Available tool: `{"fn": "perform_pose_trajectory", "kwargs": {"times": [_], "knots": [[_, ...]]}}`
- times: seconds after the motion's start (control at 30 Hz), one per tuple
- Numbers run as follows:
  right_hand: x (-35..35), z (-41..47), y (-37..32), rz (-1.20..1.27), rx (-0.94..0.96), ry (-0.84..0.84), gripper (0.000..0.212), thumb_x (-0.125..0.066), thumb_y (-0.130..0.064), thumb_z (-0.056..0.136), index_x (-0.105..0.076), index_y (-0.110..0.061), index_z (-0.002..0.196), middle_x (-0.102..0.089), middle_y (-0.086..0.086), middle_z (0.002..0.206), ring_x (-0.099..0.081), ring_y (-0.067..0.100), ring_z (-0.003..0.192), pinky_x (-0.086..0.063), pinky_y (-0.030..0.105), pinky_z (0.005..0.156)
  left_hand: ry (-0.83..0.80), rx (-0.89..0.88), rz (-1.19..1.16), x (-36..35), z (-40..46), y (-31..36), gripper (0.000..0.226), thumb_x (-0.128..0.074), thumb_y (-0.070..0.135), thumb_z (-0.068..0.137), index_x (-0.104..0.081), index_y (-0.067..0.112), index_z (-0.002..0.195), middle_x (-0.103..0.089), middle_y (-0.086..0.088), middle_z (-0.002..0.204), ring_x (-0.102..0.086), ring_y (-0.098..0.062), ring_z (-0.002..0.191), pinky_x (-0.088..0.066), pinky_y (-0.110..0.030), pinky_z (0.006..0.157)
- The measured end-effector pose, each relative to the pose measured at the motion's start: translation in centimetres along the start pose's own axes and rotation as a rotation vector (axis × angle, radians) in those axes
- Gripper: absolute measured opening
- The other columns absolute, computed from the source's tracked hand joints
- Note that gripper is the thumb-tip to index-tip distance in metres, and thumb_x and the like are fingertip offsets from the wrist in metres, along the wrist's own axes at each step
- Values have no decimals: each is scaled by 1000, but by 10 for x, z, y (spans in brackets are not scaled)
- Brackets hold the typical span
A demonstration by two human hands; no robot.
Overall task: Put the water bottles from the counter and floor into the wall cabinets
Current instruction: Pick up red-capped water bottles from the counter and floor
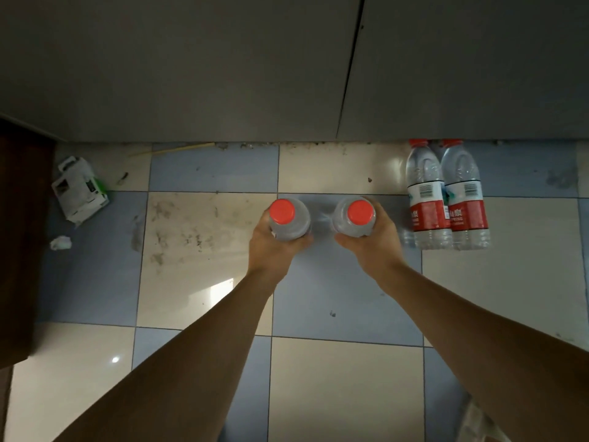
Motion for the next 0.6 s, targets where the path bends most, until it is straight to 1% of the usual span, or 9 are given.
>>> {"fn": "perform_pose_trajectory", "kwargs": {"times": [0.07, 0.13, 0.2, 0.3, 0.4, 0.43, 0.53, 0.57, 0.6], "knots": [[-2, 0, 5, 13, -1, 1, 66, -91, -14, 69, -61, -27, 126, -69, -9, 113, -65, 10, 105, -55, 14, 77, 12, 1, -27, -3, 1, 2, 59, -90, 8, 68, -63, 10, 121, -68, -6, 108, -66, -27, 103, -53, -50, 98], [-1, -4, 7, 15, -15, -4, 64, -92, -18, 69, -62, -27, 125, -70, -9, 111, -67, 12, 104, -58, 33, 90, 13, 11, -46, -7, 0, 2, 59, -89, 7, 70, -61, 6, 122, -68, -11, 110, -65, -31, 104, -53, -51, 99], [0, -12, 3, 6, -11, -11, 64, -92, -20, 69, -62, -26, 125, -71, -8, 111, -67, 14, 104, -57, 41, 94, 9, 29, -69, -8, -5, 6, 58, -88, 8, 71, -61, 7, 122, -68, -11, 113, -65, -29, 105, -53, -48, 99], [2, -31, -16, 16, -4, -14, 66, -92, -17, 69, -61, -24, 127, -70, -7, 112, -66, 14, 106, -56, 40, 96, 14, 54, -121, 0, -27, 16, 57, -87, 8, 72, -60, 9, 123, -68, -11, 113, -65, -29, 105, -56, -39, 96], [3, -54, -55, 34, 15, -55, 65, -91, -16, 70, -62, -23, 127, -71, -4, 114, -66, 17, 108, -55, 39, 96, 40, 38, -170, 26, -58, 41, 52, -86, 9, 74, -60, 13, 119, -69, -6, 108, -67, -19, 100, -55, -19, 83], [2, -63, -72, 42, 23, -77, 64, -91, -15, 70, -62, -22, 127, -71, -3, 113, -66, 18, 108, -56, 36, 94, 54, 27, -181, 38, -68, 53, 50, -86, 9, 75, -61, 13, 118, -69, -5, 106, -67, -14, 96, -54, -16, 79], [3, -93, -140, 48, 65, -142, 62, -90, -14, 71, -62, -23, 126, -70, -5, 113, -66, 15, 107, -53, 19, 82, 95, -11, -192, 83, -100, 105, 47, -85, 7, 76, -62, 8, 117, -69, -5, 102, -67, -4, 91, -54, -13, 76], [4, -105, -166, 48, 85, -165, 62, -90, -13, 71, -61, -23, 126, -70, -5, 113, -66, 14, 106, -53, 15, 79, 107, -16, -199, 100, -112, 127, 48, -85, 6, 75, -62, 8, 118, -69, -4, 102, -67, -2, 92, -54, -12, 76], [5, -118, -194, 50, 106, -187, 63, -89, -11, 71, -61, -21, 126, -70, -3, 114, -66, 15, 107, -54, 15, 79, 123, -23, -209, 118, -124, 150, 49, -86, 7, 75, -63, 9, 118, -70, -3, 103, -67, -1, 92, -53, -11, 75]]}}
Point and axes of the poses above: each hand's wrist, its own z-axis towards the middle knuckle, its own x-axis out of the back of the hand, y = z × x, the point moved 2 cm from there along z, towards the middle knuckle
